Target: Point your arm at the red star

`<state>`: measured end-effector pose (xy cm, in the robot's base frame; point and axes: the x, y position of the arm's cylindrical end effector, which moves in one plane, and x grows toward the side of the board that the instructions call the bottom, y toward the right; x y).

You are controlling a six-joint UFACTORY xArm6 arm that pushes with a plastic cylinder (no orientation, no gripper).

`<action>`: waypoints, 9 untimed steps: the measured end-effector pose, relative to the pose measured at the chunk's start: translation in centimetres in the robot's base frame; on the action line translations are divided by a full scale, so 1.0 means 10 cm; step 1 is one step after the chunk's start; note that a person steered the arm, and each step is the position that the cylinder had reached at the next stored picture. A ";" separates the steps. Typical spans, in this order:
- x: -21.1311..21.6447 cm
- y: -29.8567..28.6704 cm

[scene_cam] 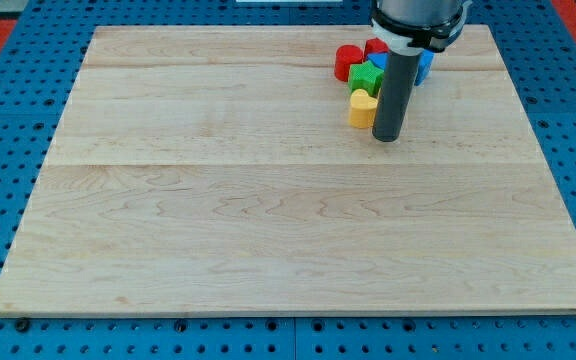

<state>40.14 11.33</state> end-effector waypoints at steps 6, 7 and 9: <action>-0.69 0.99; -1.00 0.94; -1.77 0.92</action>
<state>22.44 20.48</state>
